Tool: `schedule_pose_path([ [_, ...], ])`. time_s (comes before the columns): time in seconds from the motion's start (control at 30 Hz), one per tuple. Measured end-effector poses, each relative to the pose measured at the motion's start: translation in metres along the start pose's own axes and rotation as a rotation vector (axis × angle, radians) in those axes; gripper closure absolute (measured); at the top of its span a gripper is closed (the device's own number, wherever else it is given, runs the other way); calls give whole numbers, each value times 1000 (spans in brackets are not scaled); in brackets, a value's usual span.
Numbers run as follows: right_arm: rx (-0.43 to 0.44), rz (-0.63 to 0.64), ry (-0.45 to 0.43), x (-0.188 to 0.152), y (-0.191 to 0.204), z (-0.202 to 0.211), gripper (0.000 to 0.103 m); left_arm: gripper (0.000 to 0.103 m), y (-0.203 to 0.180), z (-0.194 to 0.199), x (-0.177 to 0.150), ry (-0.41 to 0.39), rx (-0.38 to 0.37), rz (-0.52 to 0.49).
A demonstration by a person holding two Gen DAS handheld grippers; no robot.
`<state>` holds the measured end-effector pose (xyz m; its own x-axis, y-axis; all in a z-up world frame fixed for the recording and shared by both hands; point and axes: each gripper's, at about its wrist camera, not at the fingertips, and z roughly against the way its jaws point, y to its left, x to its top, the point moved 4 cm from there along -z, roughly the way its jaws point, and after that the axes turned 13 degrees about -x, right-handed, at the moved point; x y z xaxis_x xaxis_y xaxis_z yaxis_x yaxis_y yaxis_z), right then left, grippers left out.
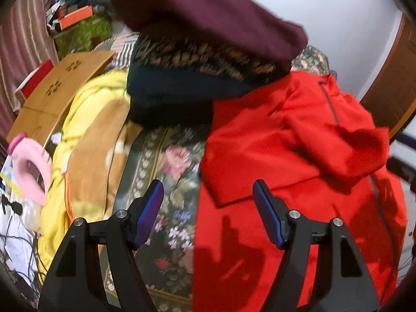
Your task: Fold large clothes
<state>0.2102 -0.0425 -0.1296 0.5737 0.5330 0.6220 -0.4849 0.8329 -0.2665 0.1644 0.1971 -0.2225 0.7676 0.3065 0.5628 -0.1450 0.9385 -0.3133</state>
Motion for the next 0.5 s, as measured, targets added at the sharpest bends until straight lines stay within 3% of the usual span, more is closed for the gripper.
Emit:
schedule_pose_path([
  [0.23, 50, 54, 193, -4, 24, -67, 5, 33, 5, -34, -22, 85, -44, 24],
  [0.3, 70, 70, 259, -12, 27, -85, 24, 33, 3, -41, -28, 103, -54, 21],
  [0.33, 80, 69, 285, -15, 27, -92, 40, 33, 2, -46, -30, 114, -61, 22],
  [0.37, 89, 56, 304, -17, 25, -97, 46, 33, 1, -51, -31, 124, -67, 22],
  [0.47, 145, -59, 281, -15, 5, -93, 73, 33, -2, -59, -34, 139, -62, 12],
  [0.5, 166, -96, 269, -15, -2, -88, 76, 33, -3, -62, -34, 142, -59, 3],
])
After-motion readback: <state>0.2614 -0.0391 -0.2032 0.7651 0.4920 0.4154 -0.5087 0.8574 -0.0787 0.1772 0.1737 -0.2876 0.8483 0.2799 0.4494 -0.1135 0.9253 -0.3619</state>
